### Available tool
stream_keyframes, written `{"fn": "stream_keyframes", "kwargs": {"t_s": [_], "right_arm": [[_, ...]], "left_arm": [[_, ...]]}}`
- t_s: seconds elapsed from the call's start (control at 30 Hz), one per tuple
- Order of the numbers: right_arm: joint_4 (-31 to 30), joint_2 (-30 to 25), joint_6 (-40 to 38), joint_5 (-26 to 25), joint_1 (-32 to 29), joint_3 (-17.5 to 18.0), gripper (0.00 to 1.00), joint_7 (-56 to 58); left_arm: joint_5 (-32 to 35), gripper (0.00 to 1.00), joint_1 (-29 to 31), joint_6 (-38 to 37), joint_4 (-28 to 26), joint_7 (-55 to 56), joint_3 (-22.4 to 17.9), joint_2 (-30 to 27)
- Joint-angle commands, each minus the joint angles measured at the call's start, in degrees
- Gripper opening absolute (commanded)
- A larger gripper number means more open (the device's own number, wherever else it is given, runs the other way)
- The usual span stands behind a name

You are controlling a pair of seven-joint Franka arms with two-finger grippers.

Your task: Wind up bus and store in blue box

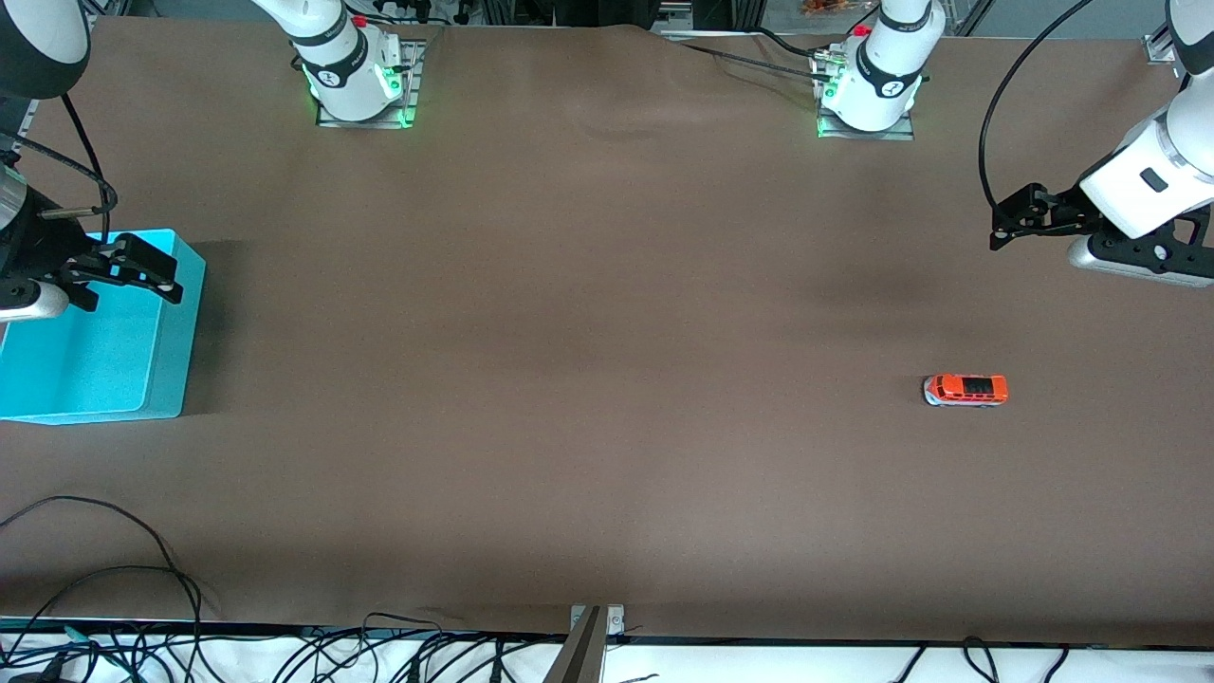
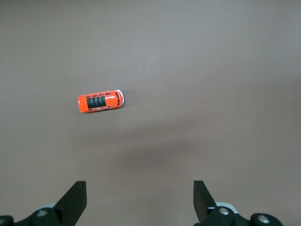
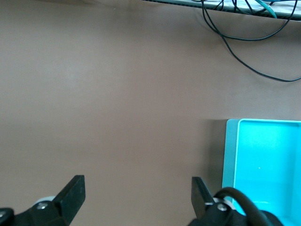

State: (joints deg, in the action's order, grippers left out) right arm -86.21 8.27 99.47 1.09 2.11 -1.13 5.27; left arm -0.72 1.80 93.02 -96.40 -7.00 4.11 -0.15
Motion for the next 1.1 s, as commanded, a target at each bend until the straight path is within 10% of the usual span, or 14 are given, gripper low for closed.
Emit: {"fn": "stream_keyframes", "kwargs": {"t_s": [0.0,1.07], "right_arm": [[0.5,0.4,0.0,-1.7,-0.2,0.3,1.0,-0.2],[0.8,0.5,0.4,-1.6,-0.2,0.3,1.0,-0.1]], "left_arm": [[-0.9,1.0,-0.2,-1.8,2.2,0.6,-0.3,1.0],[-0.9,1.0,-0.1,-1.8,3.3,0.5,-0.3,1.9]]}}
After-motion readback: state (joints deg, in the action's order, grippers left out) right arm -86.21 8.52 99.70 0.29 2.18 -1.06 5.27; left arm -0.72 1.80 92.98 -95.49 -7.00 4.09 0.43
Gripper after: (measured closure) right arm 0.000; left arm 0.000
